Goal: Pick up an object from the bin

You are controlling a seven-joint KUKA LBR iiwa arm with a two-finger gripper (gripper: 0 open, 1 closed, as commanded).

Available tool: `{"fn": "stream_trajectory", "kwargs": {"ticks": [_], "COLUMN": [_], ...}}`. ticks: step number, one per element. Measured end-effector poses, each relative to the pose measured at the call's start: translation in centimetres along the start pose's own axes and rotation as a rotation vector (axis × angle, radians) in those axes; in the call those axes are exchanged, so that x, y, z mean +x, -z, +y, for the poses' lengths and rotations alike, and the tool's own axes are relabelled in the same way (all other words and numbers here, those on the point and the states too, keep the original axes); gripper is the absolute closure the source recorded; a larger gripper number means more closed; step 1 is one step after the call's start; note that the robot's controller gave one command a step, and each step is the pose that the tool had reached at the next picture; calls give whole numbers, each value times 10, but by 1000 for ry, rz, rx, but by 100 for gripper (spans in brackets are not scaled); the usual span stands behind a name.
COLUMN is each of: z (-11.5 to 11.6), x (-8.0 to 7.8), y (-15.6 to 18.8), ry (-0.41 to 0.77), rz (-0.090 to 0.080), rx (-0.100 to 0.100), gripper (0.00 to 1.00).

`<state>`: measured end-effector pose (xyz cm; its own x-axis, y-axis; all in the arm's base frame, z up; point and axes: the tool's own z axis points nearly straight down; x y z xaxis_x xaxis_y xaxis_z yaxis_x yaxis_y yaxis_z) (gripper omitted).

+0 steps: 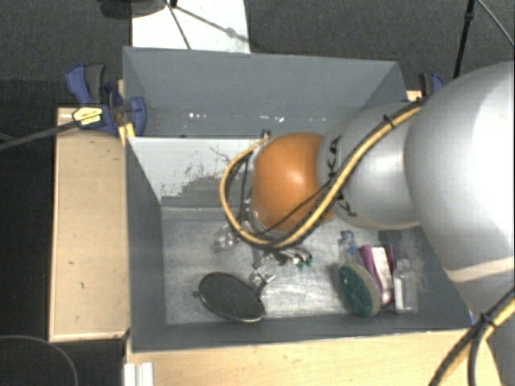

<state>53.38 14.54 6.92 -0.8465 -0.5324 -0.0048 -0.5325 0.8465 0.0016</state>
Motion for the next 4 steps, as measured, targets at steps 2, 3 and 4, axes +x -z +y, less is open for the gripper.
{"fn": "stream_trajectory", "kwargs": {"ticks": [2,3,4], "z": [-62,-42,82], "x": [64,33,-1], "y": [40,29,62], "ry": [-14,63,182], "rz": [-1,-1,-5], "rx": [4,2,-1], "gripper": [0,0,0]}}
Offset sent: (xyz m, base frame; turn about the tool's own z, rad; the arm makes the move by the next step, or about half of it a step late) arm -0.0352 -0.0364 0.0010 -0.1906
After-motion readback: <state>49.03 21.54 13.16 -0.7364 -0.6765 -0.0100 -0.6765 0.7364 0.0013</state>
